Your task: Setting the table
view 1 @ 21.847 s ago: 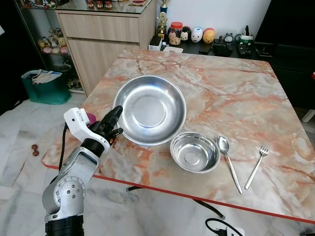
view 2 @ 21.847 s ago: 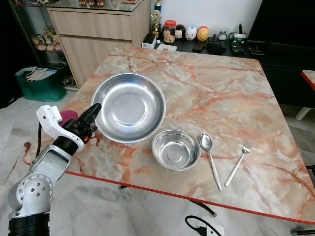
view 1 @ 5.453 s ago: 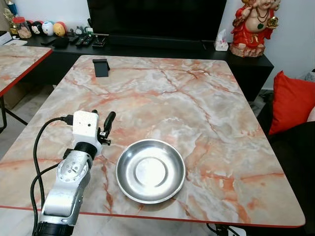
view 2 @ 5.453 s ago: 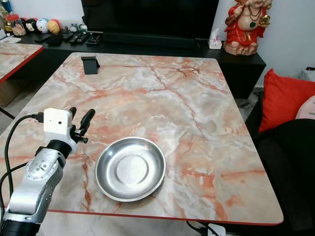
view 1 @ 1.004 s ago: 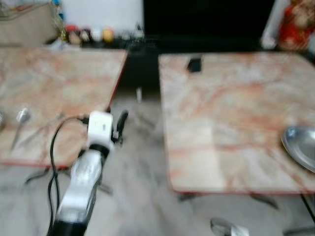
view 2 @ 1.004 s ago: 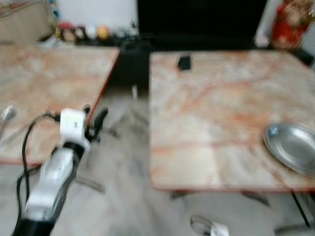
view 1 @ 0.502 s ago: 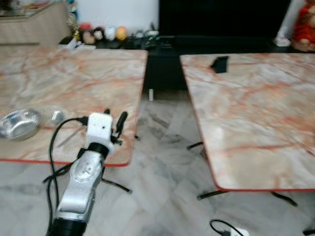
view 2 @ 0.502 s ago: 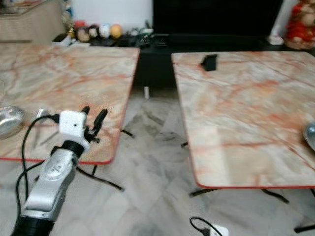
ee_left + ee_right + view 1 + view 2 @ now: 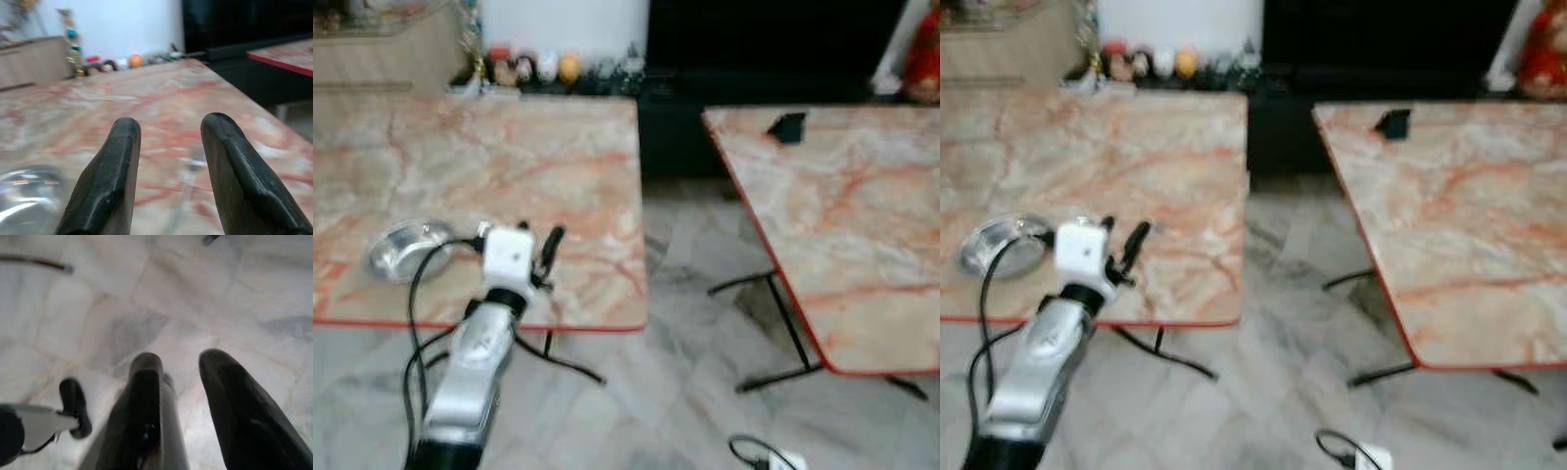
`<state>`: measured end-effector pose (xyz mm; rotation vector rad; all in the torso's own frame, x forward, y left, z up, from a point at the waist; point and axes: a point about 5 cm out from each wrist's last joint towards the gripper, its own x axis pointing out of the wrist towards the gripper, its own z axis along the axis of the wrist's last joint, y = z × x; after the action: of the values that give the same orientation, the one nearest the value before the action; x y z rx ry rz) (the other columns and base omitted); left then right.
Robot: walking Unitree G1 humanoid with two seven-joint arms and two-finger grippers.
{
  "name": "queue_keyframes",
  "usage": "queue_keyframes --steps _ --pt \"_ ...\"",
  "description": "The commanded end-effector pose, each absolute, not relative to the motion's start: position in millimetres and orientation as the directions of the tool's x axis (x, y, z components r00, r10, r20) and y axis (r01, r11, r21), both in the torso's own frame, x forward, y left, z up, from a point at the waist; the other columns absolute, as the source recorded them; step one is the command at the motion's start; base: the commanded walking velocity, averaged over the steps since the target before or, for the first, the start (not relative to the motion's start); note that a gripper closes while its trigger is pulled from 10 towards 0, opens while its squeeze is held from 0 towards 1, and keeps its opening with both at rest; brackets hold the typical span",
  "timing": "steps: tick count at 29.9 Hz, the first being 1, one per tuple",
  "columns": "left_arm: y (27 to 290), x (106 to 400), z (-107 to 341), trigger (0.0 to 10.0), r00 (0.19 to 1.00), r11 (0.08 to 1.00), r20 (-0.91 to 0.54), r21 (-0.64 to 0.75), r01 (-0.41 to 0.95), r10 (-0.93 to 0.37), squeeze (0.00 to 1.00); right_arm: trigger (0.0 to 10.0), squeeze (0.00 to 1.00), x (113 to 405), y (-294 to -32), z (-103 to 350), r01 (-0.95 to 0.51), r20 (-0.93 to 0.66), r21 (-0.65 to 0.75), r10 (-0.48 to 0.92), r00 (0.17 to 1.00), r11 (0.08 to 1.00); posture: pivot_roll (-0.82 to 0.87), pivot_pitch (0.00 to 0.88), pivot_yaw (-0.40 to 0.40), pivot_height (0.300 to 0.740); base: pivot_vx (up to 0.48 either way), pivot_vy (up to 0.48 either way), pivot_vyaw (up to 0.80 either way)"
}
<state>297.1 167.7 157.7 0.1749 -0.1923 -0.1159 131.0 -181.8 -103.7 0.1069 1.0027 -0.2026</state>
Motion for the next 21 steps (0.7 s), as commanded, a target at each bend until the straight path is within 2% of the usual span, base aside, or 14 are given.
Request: queue_keyframes --steps 1,2,21 --pt "161.3 296.5 159.9 10.0 0.972 0.975 0.186 0.194 0.109 -0.146 0.0 10.0 0.0 129.7 -191.5 -102.9 0.223 -0.84 -0.032 -0.147 0.522 0.974 0.05 0.0 -0.016 0.74 0.0 0.371 0.8" --pt "161.0 296.3 159.8 10.0 0.972 0.975 0.187 0.193 0.109 -0.145 0.0 10.0 0.0 129.5 -191.8 -102.9 0.222 -0.841 -0.035 -0.149 0.52 0.974 0.05 0.0 -0.016 0.74 0.0 0.371 0.8" --pt "160.0 297.6 160.0 10.0 0.971 0.975 0.187 0.193 0.112 -0.149 0.0 10.0 0.0 128.9 -191.0 -103.4 0.23 -0.845 -0.014 -0.134 0.517 0.973 0.06 0.0 -0.018 0.74 0.0 0.375 0.0"
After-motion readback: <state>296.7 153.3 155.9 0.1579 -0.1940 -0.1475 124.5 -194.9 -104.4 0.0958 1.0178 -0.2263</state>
